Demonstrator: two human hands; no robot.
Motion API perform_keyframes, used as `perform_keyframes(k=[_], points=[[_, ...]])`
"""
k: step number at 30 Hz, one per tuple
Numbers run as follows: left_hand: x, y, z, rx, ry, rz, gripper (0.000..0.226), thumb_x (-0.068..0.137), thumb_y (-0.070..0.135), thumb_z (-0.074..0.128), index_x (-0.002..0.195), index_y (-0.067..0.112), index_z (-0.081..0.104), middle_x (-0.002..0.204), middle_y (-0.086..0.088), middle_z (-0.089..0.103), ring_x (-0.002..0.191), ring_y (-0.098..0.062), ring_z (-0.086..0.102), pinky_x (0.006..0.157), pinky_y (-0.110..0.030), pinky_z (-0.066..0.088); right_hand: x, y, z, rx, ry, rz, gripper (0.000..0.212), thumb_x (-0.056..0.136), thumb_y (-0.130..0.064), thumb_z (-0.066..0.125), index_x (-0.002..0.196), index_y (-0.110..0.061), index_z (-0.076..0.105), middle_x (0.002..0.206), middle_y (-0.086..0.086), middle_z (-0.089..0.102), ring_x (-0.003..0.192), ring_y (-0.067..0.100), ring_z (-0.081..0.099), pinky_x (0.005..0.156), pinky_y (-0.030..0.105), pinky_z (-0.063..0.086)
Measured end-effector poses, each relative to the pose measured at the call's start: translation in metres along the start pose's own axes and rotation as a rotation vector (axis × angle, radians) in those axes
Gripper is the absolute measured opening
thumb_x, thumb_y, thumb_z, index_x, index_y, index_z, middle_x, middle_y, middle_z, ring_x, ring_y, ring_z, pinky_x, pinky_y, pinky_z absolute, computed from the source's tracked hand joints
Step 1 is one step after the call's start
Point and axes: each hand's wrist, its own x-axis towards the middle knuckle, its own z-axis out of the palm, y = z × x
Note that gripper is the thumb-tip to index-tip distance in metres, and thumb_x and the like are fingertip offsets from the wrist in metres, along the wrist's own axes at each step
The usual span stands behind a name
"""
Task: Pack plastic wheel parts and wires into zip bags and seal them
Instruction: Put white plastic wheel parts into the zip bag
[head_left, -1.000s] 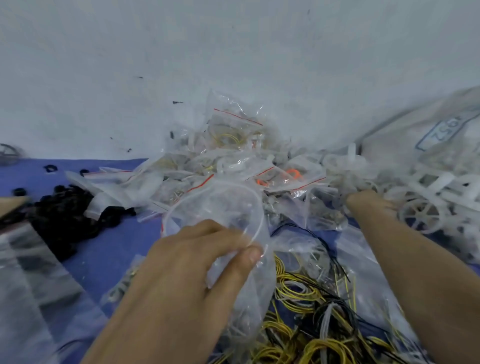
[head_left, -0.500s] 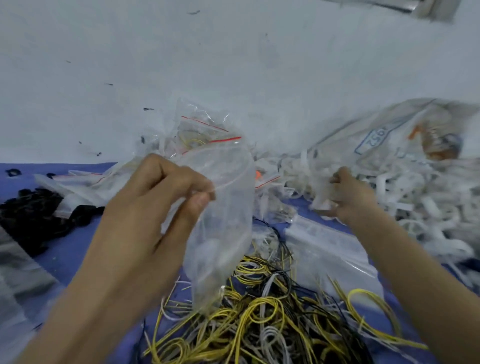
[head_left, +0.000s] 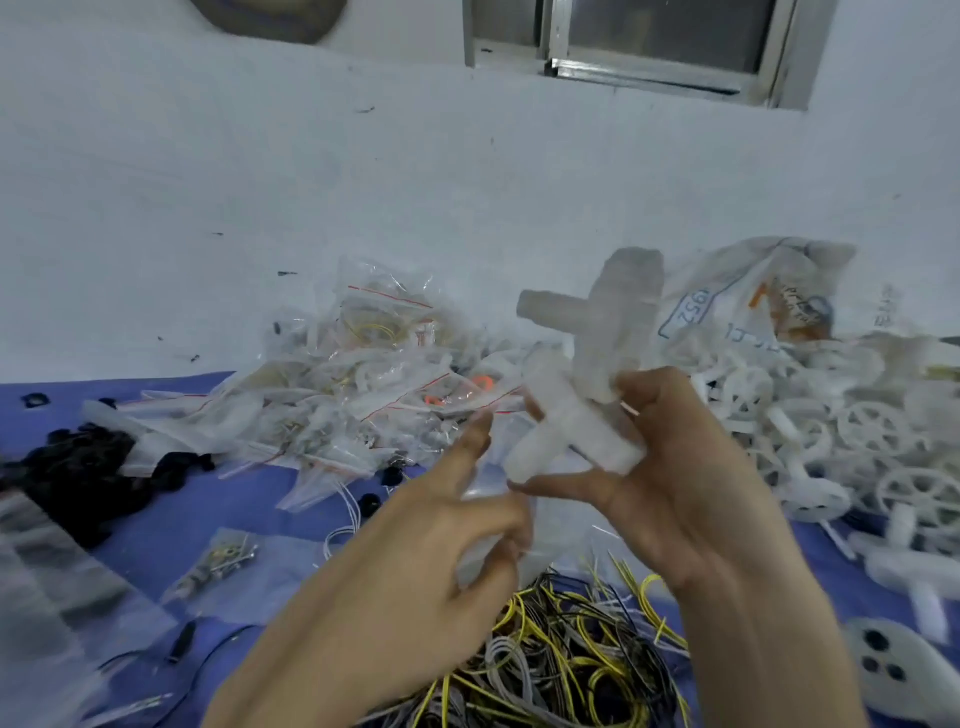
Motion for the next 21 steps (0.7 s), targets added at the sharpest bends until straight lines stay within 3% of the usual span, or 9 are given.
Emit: perform_keyframes(k=[2, 4, 7, 9, 11, 13, 16, 19, 21], points=[[0.0, 0.004, 0.0, 0.001, 0.009, 0.015, 0.011, 0.086, 0.036, 0.043, 0.092, 0.034, 0.053, 0.157, 0.008, 0.012, 0.138, 0.014, 0.008, 0.102, -0.028, 0.039, 0.003, 0.003, 0.0, -0.084, 0.02, 0.042, 0.034, 0.087, -0.018, 0.042, 0.106, -0.002, 0.065, 0.095, 0.019, 0.068, 0.08, 0.029, 0.066, 0.063, 0.046, 0.05], [0.0, 0.004, -0.002, 0.027, 0.044, 0.013, 0.011, 0.086, 0.038, 0.045, 0.091, 0.035, 0.055, 0.152, -0.006, 0.028, 0.125, 0.019, 0.03, 0.093, -0.029, 0.044, 0.005, 0.005, 0.0, -0.131, 0.052, 0.071, 0.041, 0.09, -0.02, 0.04, 0.119, 0.004, 0.056, 0.112, 0.027, 0.062, 0.093, 0.038, 0.062, 0.067, 0.046, 0.048], [-0.002, 0.001, -0.006, 0.017, 0.088, 0.014, 0.01, 0.084, 0.036, 0.048, 0.088, 0.034, 0.056, 0.158, -0.001, 0.016, 0.137, 0.016, 0.01, 0.098, -0.024, 0.042, 0.006, 0.003, -0.002, -0.113, 0.083, 0.063, 0.031, 0.092, -0.023, 0.039, 0.105, -0.004, 0.06, 0.123, 0.025, 0.057, 0.108, 0.04, 0.06, 0.087, 0.06, 0.046], [-0.003, 0.0, -0.008, -0.019, 0.109, 0.028, 0.008, 0.083, 0.033, 0.051, 0.084, 0.032, 0.059, 0.158, 0.009, 0.005, 0.14, 0.011, -0.002, 0.1, -0.009, 0.035, 0.005, -0.001, -0.006, -0.113, 0.084, 0.034, 0.022, 0.094, -0.025, 0.038, 0.092, -0.015, 0.058, 0.128, 0.022, 0.055, 0.104, 0.035, 0.065, 0.095, 0.064, 0.04], [-0.003, 0.0, -0.01, -0.043, 0.105, 0.042, 0.007, 0.081, 0.03, 0.053, 0.081, 0.031, 0.06, 0.153, 0.018, 0.002, 0.14, 0.01, -0.002, 0.092, -0.011, 0.042, 0.005, -0.003, -0.01, -0.111, 0.073, 0.01, 0.021, 0.095, -0.027, 0.04, 0.089, -0.019, 0.058, 0.129, 0.017, 0.057, 0.1, 0.03, 0.068, 0.095, 0.064, 0.038], [-0.004, 0.0, -0.01, -0.031, 0.105, 0.061, 0.007, 0.081, 0.029, 0.054, 0.08, 0.031, 0.06, 0.15, 0.024, 0.002, 0.139, 0.011, -0.003, 0.081, -0.02, 0.048, 0.006, -0.003, -0.014, -0.122, 0.071, -0.021, 0.023, 0.094, -0.027, 0.042, 0.082, -0.021, 0.061, 0.118, 0.011, 0.065, 0.097, 0.029, 0.069, 0.094, 0.067, 0.037], [-0.004, 0.002, -0.011, -0.035, 0.108, 0.037, 0.008, 0.082, 0.034, 0.052, 0.08, 0.032, 0.06, 0.154, 0.02, 0.003, 0.139, 0.011, 0.001, 0.082, -0.025, 0.045, 0.006, 0.001, -0.011, -0.185, 0.11, -0.115, 0.027, 0.095, -0.021, 0.046, 0.077, -0.02, 0.065, 0.091, 0.003, 0.07, 0.092, 0.032, 0.07, 0.089, 0.061, 0.047], [-0.005, 0.0, -0.014, -0.048, 0.138, -0.018, 0.021, 0.076, 0.05, 0.043, 0.08, 0.038, 0.061, 0.152, 0.03, 0.003, 0.119, 0.006, 0.046, 0.077, -0.031, 0.044, 0.005, 0.003, -0.008, -0.331, 0.084, -0.29, 0.039, 0.094, -0.013, 0.048, 0.06, -0.023, 0.064, 0.071, -0.004, 0.069, 0.073, 0.02, 0.071, 0.069, 0.043, 0.059], [-0.004, -0.001, -0.017, -0.061, 0.149, -0.045, 0.025, 0.073, 0.054, 0.04, 0.079, 0.041, 0.06, 0.15, 0.034, 0.002, 0.105, 0.024, 0.047, 0.077, -0.033, 0.043, 0.003, 0.0, -0.008, -0.511, 0.068, -0.41, 0.034, 0.094, -0.013, 0.051, 0.063, -0.02, 0.064, 0.066, -0.004, 0.066, 0.059, 0.015, 0.064, 0.052, 0.029, 0.053]])
